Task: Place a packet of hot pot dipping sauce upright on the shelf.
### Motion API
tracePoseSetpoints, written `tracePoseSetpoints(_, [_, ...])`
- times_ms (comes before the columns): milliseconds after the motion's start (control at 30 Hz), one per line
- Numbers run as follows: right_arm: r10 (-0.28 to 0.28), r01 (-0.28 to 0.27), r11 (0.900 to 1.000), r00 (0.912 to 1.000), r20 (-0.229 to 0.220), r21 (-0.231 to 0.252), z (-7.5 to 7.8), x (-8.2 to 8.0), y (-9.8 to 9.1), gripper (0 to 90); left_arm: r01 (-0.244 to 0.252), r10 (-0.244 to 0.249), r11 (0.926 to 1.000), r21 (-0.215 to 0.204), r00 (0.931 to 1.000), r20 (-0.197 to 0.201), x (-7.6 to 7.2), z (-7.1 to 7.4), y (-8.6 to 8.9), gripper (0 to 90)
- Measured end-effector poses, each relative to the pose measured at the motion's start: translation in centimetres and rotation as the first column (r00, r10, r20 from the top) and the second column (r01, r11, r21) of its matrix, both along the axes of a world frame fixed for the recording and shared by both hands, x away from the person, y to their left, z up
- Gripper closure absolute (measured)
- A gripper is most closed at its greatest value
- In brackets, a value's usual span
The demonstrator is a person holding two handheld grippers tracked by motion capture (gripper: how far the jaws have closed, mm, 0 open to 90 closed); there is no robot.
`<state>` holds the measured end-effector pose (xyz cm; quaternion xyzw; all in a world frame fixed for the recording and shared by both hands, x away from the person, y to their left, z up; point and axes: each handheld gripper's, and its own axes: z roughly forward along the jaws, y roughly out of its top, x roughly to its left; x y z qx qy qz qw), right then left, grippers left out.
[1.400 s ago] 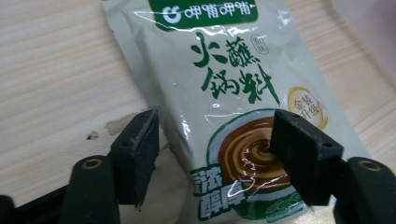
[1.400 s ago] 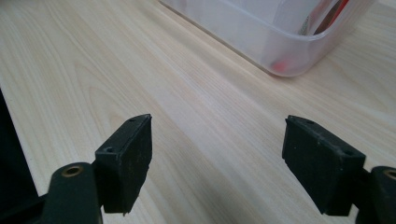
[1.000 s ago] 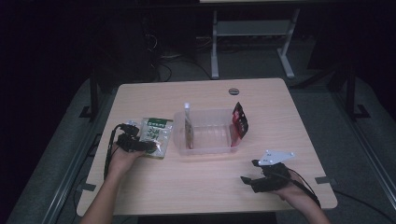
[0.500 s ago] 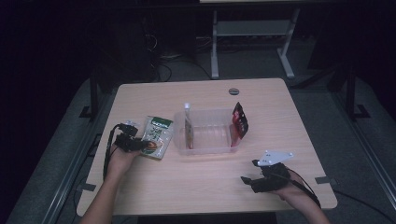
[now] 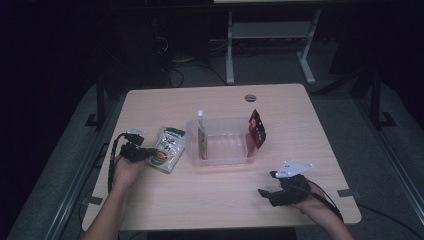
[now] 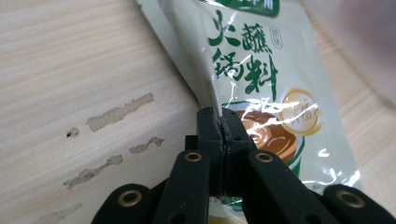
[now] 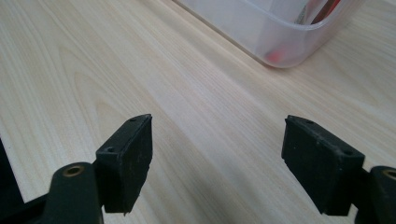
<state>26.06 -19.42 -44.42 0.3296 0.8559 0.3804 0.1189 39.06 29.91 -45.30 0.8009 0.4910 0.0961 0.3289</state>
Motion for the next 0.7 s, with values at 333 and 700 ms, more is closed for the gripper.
tracePoseSetpoints(333, [0.001,-0.001,0.9999,1.0000,-0.004,0.012,0.0,0.0,-0.1,24.2,0.045,-0.045,0.9979,-0.046,0.9990,0.008,-0.3,0.9,1.1,90.0])
tracePoseSetpoints(700, [-0.004,0.005,0.9992,0.9997,-0.024,0.039,0.0,0.3,-0.4,24.2,0.096,-0.096,0.9930,-0.069,0.9954,0.007,-2.5,3.0,3.2,90.0])
